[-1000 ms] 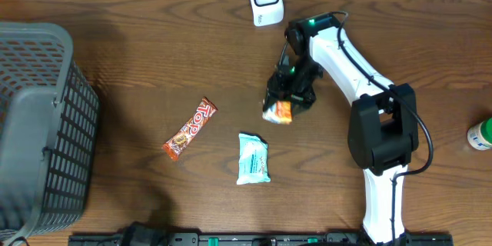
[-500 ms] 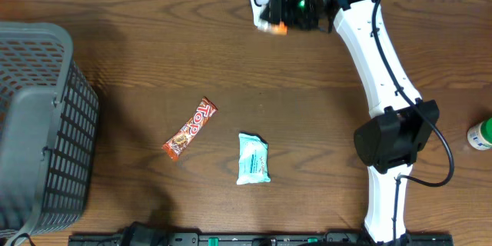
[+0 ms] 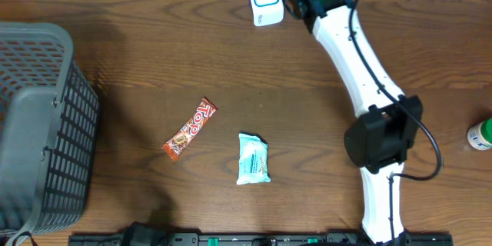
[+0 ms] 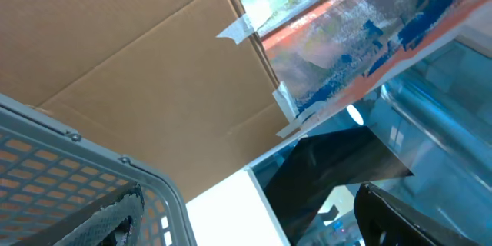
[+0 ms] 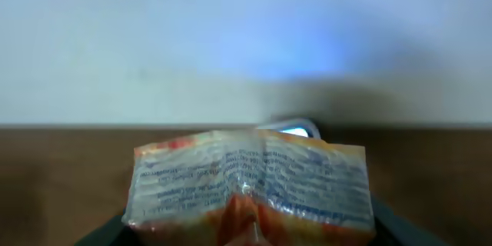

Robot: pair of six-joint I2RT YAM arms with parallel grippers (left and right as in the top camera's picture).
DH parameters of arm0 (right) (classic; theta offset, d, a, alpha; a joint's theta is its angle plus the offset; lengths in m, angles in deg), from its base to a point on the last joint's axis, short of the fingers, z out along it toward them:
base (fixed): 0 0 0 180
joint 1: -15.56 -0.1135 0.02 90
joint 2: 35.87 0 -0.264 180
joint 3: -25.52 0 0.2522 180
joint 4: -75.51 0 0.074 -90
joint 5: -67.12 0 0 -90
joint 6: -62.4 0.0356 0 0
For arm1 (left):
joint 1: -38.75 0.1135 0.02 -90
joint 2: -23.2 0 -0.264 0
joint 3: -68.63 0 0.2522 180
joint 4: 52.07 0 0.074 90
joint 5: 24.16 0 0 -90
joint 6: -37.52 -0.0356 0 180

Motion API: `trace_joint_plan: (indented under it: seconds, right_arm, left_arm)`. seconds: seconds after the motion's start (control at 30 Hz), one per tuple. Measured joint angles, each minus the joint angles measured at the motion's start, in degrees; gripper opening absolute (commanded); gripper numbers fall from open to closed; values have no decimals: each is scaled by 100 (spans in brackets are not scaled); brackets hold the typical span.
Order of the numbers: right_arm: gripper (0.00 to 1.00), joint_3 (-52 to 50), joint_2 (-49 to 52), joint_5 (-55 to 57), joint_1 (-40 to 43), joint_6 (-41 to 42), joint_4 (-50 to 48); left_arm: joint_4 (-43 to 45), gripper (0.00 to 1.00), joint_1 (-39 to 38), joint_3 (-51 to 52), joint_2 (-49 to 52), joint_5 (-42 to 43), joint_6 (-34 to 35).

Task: Scan the item barcode
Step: 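Hold the Kleenex pack back side facing the scanner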

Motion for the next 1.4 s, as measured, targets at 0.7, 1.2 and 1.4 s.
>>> trace_joint_plan:
  seconds: [0.7,1.2,1.4]
  right_arm:
    - [54,-85,1897,435,0,-66,-1714]
    - [51,122,1156,597,177,-256,686]
    - [52,181,-673,667,769,-337,2990]
  left_arm:
    - [-4,88,0,0,0,188,0]
    - [-4,88,0,0,0,192,-2]
    - [57,88,0,7,0,210,0]
